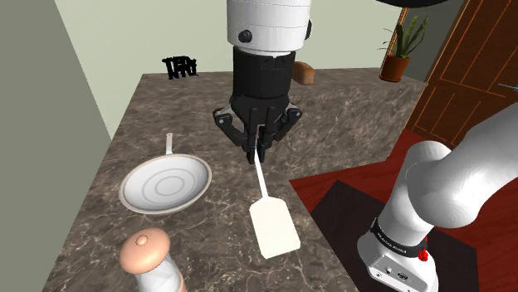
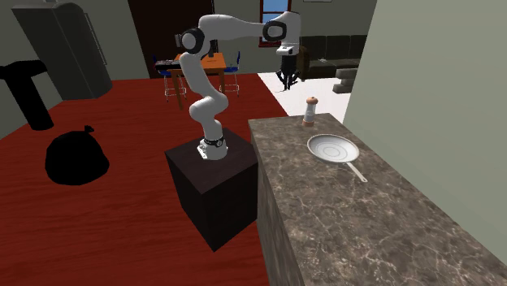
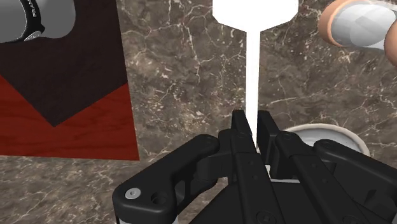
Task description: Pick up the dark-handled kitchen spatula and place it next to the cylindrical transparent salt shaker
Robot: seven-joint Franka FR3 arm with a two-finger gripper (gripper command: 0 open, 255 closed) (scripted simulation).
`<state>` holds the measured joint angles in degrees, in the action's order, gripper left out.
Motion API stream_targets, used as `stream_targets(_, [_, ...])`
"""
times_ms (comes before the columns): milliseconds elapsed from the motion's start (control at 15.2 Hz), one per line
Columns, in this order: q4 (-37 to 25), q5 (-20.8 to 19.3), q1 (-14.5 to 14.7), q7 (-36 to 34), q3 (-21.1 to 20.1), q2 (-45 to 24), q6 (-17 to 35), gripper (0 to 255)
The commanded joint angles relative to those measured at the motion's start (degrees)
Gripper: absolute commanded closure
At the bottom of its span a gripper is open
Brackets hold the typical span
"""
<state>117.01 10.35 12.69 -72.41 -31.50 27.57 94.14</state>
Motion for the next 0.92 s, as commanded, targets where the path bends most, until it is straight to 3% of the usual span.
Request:
stream_targets(0, [0.4, 0.6, 0.5, -1.6, -1.3, 0.1, 0.5, 255])
stream_targets(858, [10.7, 1.8, 1.2, -1.6, -2.9, 0.6, 10.3, 255])
